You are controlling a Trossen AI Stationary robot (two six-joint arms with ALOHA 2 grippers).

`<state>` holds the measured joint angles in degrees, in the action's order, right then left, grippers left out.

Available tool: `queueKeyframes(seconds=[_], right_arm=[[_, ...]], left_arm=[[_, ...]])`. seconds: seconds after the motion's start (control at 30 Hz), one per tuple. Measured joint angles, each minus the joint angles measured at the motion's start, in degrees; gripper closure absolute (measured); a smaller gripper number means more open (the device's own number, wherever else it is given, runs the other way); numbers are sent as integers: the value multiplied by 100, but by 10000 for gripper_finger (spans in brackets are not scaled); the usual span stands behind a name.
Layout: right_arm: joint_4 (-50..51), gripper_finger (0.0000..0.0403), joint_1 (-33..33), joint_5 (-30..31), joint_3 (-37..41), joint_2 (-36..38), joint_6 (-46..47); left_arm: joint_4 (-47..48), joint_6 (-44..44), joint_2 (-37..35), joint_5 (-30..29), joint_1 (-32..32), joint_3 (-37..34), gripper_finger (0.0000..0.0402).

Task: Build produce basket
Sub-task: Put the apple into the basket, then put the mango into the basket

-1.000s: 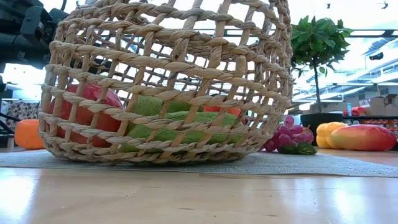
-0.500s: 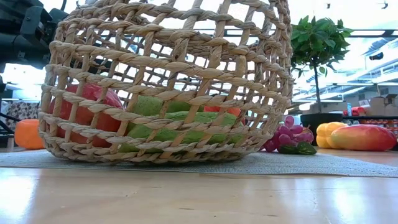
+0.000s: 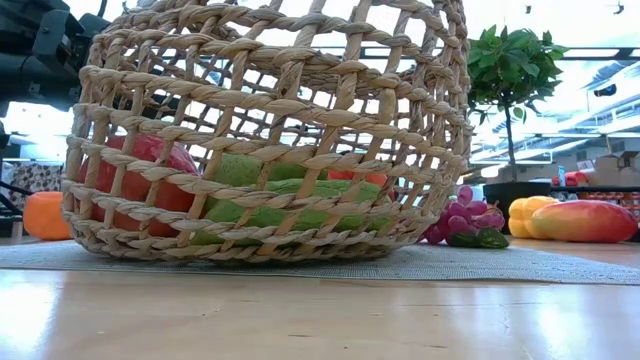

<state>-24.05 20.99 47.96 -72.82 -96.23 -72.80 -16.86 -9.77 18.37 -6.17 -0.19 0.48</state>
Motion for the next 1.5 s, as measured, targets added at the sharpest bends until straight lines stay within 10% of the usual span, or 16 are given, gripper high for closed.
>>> queueKeyframes(seconds=[0.37, 1.1, 1.27, 1.5], right_arm=[[-322, 49, 2, -220, -2, -216, -227], [2580, 8, -470, -2328, -4, -215, 4724], [2505, 9, -462, -2259, -4, -215, 4865], [2080, 9, 100, -206, -323, 295, 4410]], left_arm=[[0, -1, 0, 0, 0, -1, 115], [-2, -1, -1, 0, -1, -1, 115], [-2, -1, -2, -1, -1, -1, 115], [-2, -2, -1, 0, -2, 1, 115]])
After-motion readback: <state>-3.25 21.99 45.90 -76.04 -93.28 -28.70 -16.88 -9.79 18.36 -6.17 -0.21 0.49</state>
